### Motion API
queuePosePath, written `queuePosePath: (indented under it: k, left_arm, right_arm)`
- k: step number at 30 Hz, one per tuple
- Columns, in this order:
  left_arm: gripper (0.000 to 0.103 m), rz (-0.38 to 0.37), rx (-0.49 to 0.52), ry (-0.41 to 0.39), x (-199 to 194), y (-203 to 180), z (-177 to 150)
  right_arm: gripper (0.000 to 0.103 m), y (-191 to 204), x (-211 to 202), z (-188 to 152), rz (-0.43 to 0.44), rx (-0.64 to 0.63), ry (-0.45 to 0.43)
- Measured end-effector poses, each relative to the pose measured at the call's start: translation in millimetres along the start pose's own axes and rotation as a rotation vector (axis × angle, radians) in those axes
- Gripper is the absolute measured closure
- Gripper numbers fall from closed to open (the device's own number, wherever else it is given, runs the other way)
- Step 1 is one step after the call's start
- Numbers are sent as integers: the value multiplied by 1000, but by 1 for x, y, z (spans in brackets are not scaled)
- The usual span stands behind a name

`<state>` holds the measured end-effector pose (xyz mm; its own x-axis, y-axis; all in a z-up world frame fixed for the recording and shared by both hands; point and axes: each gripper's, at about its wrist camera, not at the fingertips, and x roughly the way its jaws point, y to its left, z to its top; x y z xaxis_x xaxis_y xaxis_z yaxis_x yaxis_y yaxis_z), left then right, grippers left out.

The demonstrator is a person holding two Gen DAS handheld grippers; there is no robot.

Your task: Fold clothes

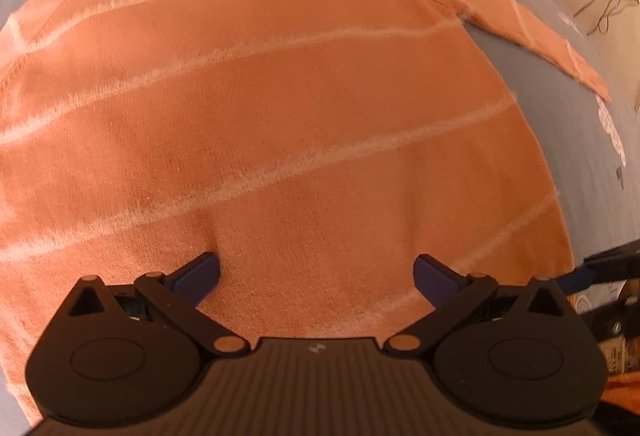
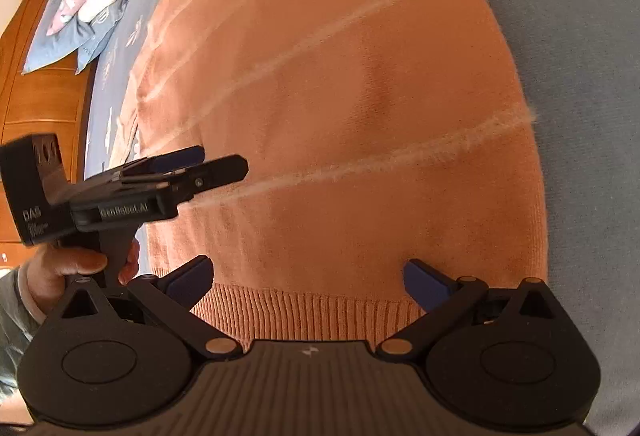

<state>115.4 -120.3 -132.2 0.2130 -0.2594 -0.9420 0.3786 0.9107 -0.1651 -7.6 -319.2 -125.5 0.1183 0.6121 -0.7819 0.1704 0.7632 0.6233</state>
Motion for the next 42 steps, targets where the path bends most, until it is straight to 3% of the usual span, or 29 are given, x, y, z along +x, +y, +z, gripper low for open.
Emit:
queuePosePath:
  k: [2, 5, 9, 14, 17, 18, 22, 24, 28, 30, 34, 37, 42]
  left_arm:
    - [0, 11, -9, -22, -13, -5, 3]
    - [0, -30, -79, -54, -31, -7, 9]
    - [0, -41, -133, -93, -32, -24, 12]
    - [0, 5, -70, -137, -21, -52, -4]
    - [1, -4, -89, -49, 8, -54, -13]
    - [0, 25, -55, -93, 8, -60, -19]
    - [0, 87, -4, -30, 13, -72, -14]
    - [0, 83, -62, 3, 14, -69, -4]
    - [0, 53, -240, 29, 12, -54, 10]
    - [0, 43, -287, 24, 11, -50, 11]
    - [0, 104, -212, 74, 16, -64, 17]
    - [0, 171, -163, 97, 21, -78, 19]
    - [0, 199, -175, 77, 20, -83, 17]
  right_arm:
    - [0, 6, -11, 4, -21, -20, -26]
    - [0, 17, -29, 9, -57, -91, -69]
    - [0, 2, -55, 15, -109, -84, -151]
    - [0, -41, -87, 14, -130, 5, -255]
    - [0, -75, -103, 7, -154, 31, -303]
    - [0, -83, -105, 7, -160, 48, -310]
    - [0, -116, -115, 3, -141, 139, -351]
    - [0, -126, -122, 4, -135, 146, -377]
    - [0, -133, -144, 14, -208, 88, -480]
    - [0, -141, -151, 25, -205, 72, -461]
    - [0, -142, -173, 50, -267, -28, -419]
    - [0, -141, -192, 65, -382, -101, -482]
    - [0, -180, -189, 92, -407, 46, -432]
